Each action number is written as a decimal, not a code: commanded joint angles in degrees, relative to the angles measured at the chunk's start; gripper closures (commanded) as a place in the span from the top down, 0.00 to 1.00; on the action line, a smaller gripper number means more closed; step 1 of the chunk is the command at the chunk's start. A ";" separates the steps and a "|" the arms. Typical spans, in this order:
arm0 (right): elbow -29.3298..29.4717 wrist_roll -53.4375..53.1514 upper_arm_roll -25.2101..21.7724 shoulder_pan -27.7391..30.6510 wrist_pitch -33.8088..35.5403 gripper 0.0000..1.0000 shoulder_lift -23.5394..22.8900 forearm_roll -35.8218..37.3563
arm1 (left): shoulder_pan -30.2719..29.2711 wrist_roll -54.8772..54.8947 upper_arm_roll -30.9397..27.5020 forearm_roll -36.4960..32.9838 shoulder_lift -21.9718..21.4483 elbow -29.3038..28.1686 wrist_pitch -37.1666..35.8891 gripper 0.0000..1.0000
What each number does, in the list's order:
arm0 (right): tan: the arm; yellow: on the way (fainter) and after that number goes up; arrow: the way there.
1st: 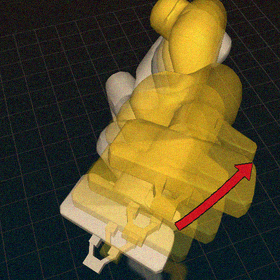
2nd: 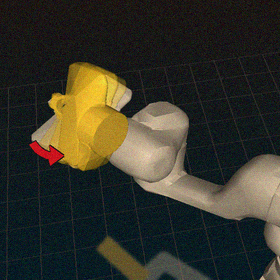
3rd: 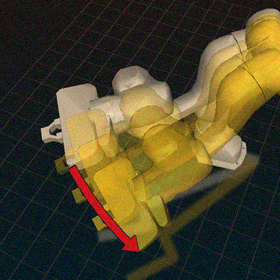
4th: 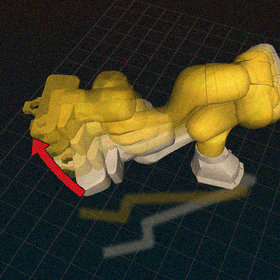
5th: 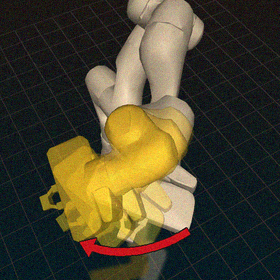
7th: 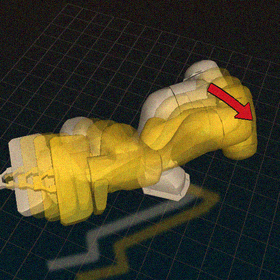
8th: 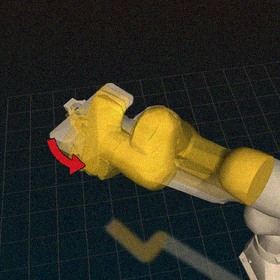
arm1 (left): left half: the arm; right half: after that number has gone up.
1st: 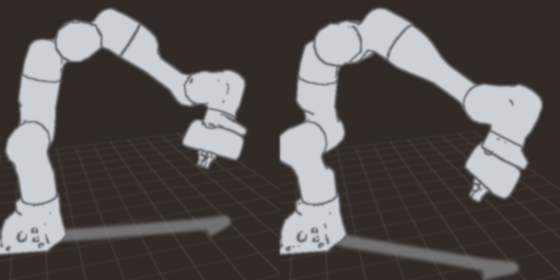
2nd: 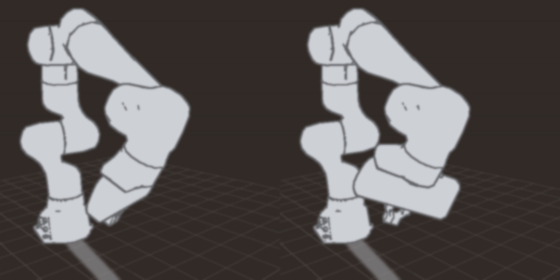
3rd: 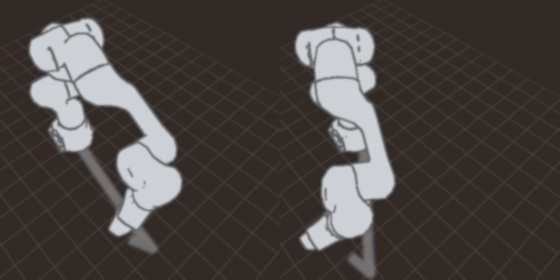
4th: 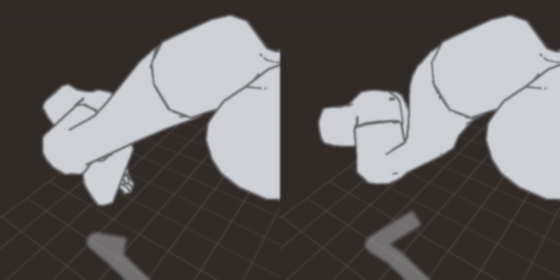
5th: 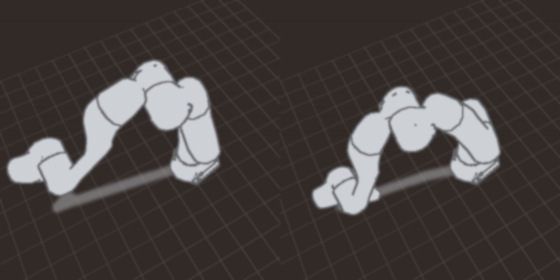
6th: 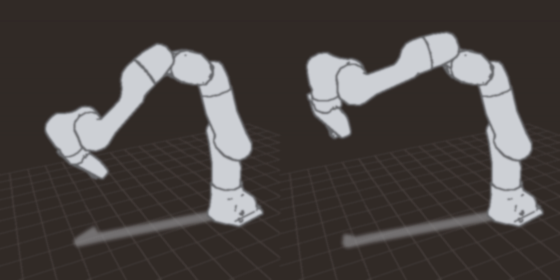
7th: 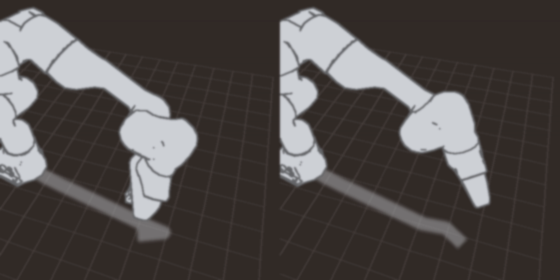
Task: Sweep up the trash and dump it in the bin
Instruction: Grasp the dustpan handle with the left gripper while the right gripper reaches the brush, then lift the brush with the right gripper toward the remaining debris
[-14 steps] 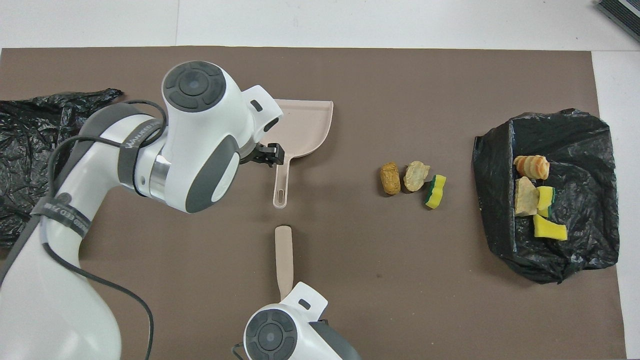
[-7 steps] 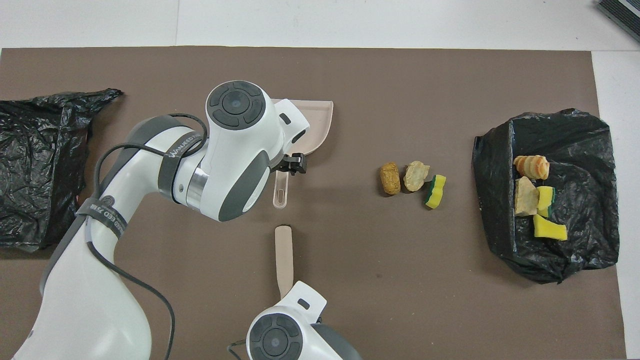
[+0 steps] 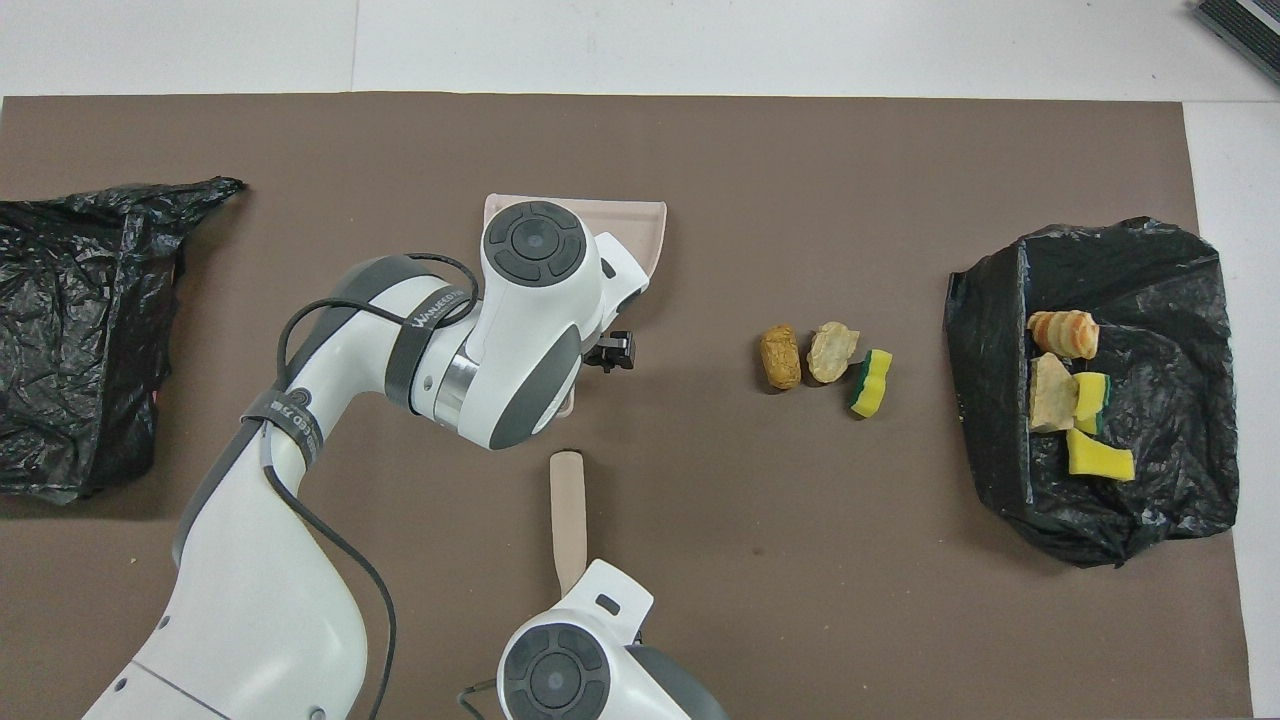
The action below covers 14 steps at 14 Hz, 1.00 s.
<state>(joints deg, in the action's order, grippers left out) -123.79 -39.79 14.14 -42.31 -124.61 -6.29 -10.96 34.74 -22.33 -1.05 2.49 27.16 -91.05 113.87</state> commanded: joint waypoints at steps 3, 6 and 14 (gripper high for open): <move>1.09 2.62 -0.25 0.73 -0.12 0.00 -0.56 -1.87 | 1.38 -0.44 -0.88 0.76 -1.85 -2.99 -0.05 0.00; 1.62 1.91 -0.52 1.35 1.90 0.00 0.22 -1.70 | 0.50 0.17 -1.32 0.50 -2.11 -2.12 -0.14 0.00; 1.53 11.31 -0.61 15.57 24.21 0.00 13.14 2.06 | -2.13 3.08 -1.67 0.14 -6.31 -7.88 4.84 0.00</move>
<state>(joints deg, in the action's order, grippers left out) -120.91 -31.21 13.05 -30.05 -103.42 3.08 -10.55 32.84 -20.02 -2.86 2.54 24.02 -92.40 114.35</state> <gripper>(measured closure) 0.731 0.687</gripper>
